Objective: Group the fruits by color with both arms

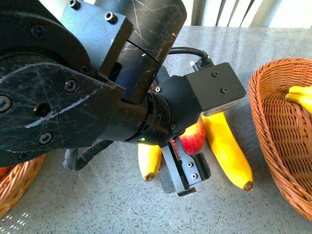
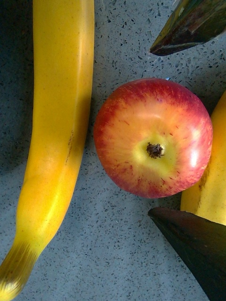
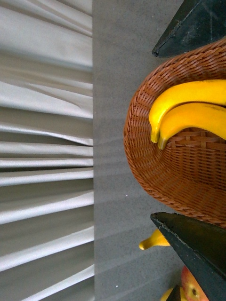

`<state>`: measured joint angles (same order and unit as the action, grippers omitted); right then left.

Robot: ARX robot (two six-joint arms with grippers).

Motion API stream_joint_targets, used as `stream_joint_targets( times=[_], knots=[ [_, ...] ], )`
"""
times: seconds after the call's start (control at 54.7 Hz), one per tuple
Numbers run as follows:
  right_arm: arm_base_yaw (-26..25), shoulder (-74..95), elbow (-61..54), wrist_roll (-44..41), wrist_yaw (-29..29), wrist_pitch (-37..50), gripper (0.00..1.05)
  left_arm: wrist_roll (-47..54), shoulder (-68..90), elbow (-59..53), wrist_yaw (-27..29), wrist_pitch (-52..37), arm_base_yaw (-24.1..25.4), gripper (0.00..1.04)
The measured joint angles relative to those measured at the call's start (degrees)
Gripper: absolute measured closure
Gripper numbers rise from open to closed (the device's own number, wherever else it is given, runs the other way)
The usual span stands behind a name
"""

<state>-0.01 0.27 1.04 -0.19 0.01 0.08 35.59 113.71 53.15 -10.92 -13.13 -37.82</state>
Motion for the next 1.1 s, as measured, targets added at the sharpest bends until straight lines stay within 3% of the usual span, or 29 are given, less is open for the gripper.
stream_joint_targets(
  times=[0.859,1.005,1.096],
  knots=[
    [0.0,0.0,0.0,0.0,0.0,0.0,0.09,0.2,4.3,2.5,0.4,0.1,-0.2,0.09],
    [0.0,0.0,0.0,0.0,0.0,0.0,0.09,0.2,4.5,2.6,0.6,0.1,-0.3,0.27],
    [0.0,0.0,0.0,0.0,0.0,0.0,0.09,0.2,4.5,2.6,0.5,0.1,-0.3,0.31]
  ],
)
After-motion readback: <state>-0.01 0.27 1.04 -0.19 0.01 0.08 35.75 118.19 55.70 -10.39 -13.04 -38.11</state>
